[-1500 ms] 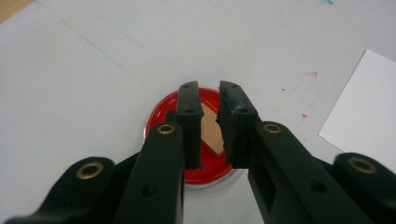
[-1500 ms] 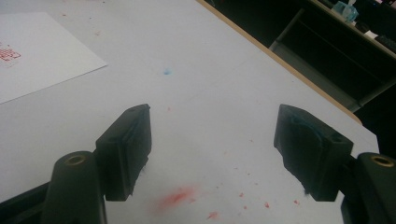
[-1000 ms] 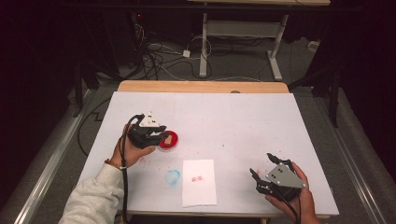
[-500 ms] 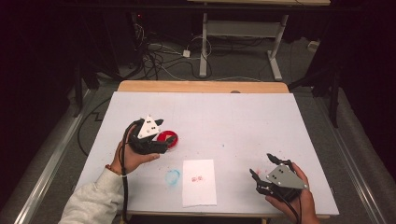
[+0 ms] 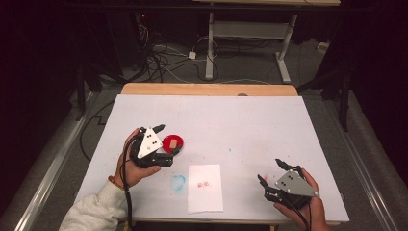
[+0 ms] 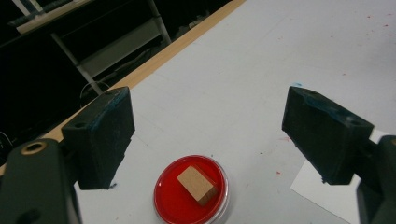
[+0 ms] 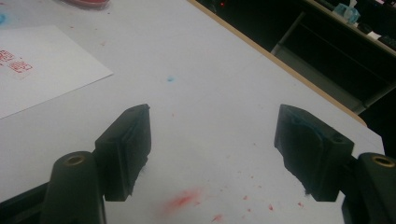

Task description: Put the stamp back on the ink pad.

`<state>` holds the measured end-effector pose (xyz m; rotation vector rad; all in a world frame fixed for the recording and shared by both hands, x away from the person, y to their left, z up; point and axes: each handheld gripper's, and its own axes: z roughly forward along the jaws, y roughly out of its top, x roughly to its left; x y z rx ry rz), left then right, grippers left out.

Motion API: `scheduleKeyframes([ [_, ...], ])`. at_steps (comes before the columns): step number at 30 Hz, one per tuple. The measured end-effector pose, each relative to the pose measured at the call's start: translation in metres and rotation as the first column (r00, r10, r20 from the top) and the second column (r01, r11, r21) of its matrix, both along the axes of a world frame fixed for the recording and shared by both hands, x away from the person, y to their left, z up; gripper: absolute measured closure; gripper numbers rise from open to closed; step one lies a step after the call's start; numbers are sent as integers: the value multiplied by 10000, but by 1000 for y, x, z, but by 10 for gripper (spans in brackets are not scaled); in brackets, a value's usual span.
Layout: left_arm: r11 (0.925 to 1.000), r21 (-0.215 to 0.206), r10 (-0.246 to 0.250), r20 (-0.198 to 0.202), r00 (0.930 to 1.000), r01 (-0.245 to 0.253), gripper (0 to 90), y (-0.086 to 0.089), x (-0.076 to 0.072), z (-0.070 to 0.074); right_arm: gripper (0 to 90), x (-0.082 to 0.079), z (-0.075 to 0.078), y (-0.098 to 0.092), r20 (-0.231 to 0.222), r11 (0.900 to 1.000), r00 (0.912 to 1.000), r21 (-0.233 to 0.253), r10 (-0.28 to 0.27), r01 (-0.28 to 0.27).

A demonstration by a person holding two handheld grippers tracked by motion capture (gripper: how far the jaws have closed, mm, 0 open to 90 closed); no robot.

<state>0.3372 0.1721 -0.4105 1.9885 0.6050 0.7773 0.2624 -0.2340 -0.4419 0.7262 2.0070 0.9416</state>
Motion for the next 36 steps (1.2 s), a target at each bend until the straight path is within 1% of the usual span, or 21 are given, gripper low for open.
scheduleKeyframes([
  [3,9998,-25,-176,81,9998,176,165,2,-5,-2,275,0,1,0,19,10000,10000,-13,10,-10],
  [8,9998,183,-45,403,9992,38,166,7,-15,-9,274,-1,3,-1,67,9999,10000,154,22,-23],
  [10,9991,424,-84,361,9993,68,170,9,-19,-13,273,-1,4,0,77,9998,10000,168,41,-42],
  [13,9983,573,-71,361,9993,50,170,13,-23,-17,272,-2,4,0,118,9997,9999,221,58,-61],
  [16,9982,607,-2,347,9994,-19,169,18,-26,-20,271,-3,5,-1,143,9996,9999,259,58,-61],
  [19,9958,902,100,404,9991,-137,169,22,-28,-27,270,-5,6,-2,197,9996,9998,290,6,-12],
  [21,9955,934,133,291,9995,-160,169,24,-28,-31,270,-6,6,-3,226,9995,9997,313,-23,16],
  [26,9933,1144,136,178,9997,-156,170,28,-33,-40,269,-6,5,-4,213,9995,9997,315,-79,72],
  [30,9896,1425,177,20,9998,-178,177,33,-35,-49,269,-4,4,-4,169,9994,9998,333,-81,75],
  [36,9874,1570,267,-369,9990,-206,175,41,-38,-62,268,-1,3,-4,150,9992,9998,387,-104,98],
])
